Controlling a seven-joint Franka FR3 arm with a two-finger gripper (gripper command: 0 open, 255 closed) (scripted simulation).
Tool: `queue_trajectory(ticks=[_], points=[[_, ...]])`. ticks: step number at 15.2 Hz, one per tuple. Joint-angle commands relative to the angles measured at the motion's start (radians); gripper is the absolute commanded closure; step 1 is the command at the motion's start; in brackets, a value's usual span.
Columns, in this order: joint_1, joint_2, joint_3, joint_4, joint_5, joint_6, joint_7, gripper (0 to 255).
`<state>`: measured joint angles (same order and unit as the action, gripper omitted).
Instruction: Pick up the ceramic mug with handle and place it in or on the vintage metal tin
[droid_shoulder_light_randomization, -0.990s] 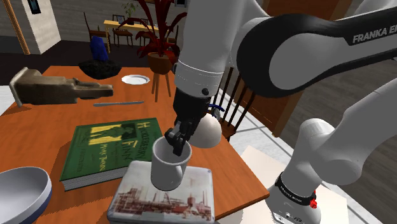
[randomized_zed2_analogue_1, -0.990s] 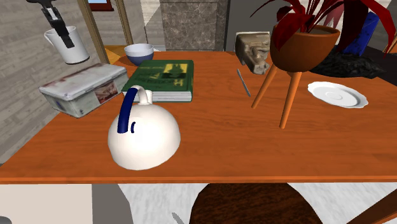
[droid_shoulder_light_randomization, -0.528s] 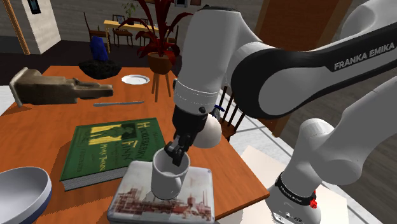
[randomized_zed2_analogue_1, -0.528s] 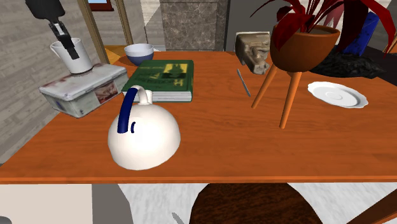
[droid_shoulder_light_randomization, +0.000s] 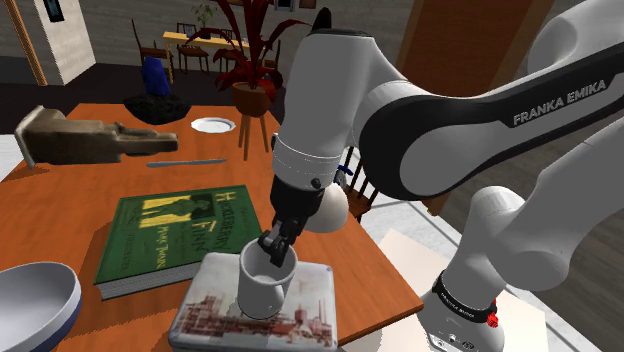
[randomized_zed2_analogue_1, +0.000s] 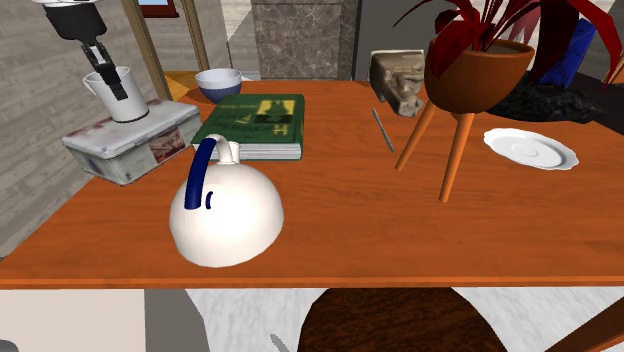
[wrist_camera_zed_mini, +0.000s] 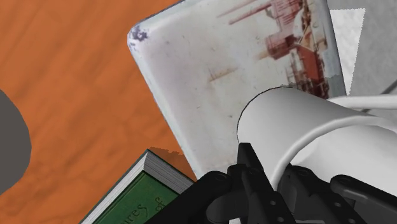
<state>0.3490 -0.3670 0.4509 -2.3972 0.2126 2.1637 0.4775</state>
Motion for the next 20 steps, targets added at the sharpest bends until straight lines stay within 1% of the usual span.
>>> queue_trajectory(ticks=[1, 2, 3, 8, 12, 20], points=[[0.000, 0.000, 0.000, 0.000, 0.000, 0.000, 0.000, 255], [0.000, 0.000, 0.000, 0.000, 0.000, 0.000, 0.000, 255], [0.000, 0.000, 0.000, 0.000, 0.000, 0.000, 0.000, 0], [0.000, 0.000, 0.000, 0.000, 0.000, 0.000, 0.000, 0], [0.001, -0.055, -0.027, 0.082, 0.001, -0.136, -0.007, 0], [0.001, -0.055, -0.028, 0.082, 0.001, -0.136, -0.007, 0]])
